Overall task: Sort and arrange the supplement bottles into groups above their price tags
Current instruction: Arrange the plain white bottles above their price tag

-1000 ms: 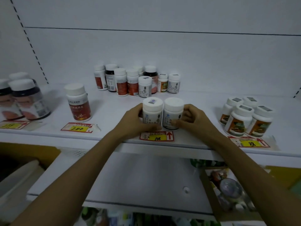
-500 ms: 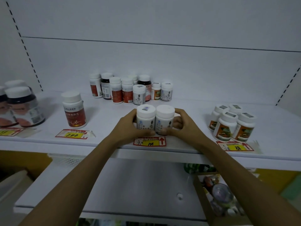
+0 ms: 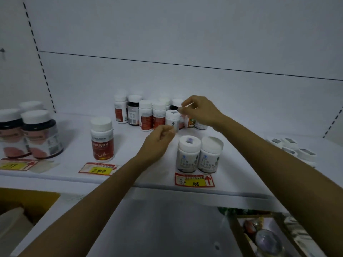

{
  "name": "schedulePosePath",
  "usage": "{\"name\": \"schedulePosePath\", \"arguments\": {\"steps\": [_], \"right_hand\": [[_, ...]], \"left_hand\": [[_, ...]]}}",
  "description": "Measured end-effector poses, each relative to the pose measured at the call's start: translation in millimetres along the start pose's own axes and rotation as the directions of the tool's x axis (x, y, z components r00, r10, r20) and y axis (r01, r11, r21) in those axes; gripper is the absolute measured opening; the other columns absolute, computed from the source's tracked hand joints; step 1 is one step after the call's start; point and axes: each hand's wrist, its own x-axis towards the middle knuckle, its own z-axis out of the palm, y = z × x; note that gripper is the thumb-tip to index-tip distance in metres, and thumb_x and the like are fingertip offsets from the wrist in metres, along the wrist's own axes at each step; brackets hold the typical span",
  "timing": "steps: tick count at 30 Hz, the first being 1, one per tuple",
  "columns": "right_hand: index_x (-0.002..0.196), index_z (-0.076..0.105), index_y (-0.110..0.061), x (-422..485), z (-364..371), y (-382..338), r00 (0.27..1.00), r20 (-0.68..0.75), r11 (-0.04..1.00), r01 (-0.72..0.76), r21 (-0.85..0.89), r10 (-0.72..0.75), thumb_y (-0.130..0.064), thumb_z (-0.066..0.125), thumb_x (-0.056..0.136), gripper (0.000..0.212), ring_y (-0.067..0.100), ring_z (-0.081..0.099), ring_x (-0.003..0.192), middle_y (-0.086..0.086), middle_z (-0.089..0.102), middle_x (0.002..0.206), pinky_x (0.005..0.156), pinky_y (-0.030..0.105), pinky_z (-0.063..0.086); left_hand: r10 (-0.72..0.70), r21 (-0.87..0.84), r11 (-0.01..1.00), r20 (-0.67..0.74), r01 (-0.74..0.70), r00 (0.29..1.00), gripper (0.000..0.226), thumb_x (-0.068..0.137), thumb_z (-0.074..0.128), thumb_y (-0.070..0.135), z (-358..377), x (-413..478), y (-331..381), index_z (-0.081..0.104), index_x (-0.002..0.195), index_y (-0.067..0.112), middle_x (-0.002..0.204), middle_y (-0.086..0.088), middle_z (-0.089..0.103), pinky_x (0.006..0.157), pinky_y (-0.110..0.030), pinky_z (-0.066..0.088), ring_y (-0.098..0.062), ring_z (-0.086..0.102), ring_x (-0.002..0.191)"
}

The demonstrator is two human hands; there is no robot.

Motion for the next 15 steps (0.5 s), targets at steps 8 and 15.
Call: {"name": "schedulePosePath", "arguments": {"steps": [8,15], "right_hand": [[0.11,0.058,-0.013,74.0,45.2,-12.3,0.968,0.207,0.815,0.004,-0.579,0.142,-0.039,0.062,0.086,0.035,0.025,0.057,0.097,0.01,0.063,0.115,0.075,0.03,0.041],[0.089,0.052,-0.016,85.0,55.8,-7.7,0.982,0.101,0.798,-0.07,-0.599,0.162,-0.041,0.065,0.081,0.03,0.021,0.053,0.079,-0.001,0.054,0.079,0.067,0.032,0.043]], "left_hand": [[-0.014,-0.03,0.999,-0.023,0.013,1.0,0.03,0.094,0.049,0.029,-22.3,38.2,-22.8,0.049,0.121,0.017,0.11,0.008,0.051,0.083,-0.022,0.037,-0.008,0.049,0.101],[-0.017,-0.06,0.998,0.01,0.017,1.0,0.035,0.092,0.055,0.025,-21.4,50.9,-36.7,0.048,0.124,0.014,0.127,-0.004,0.056,0.082,-0.021,0.039,-0.01,0.051,0.101]]}}
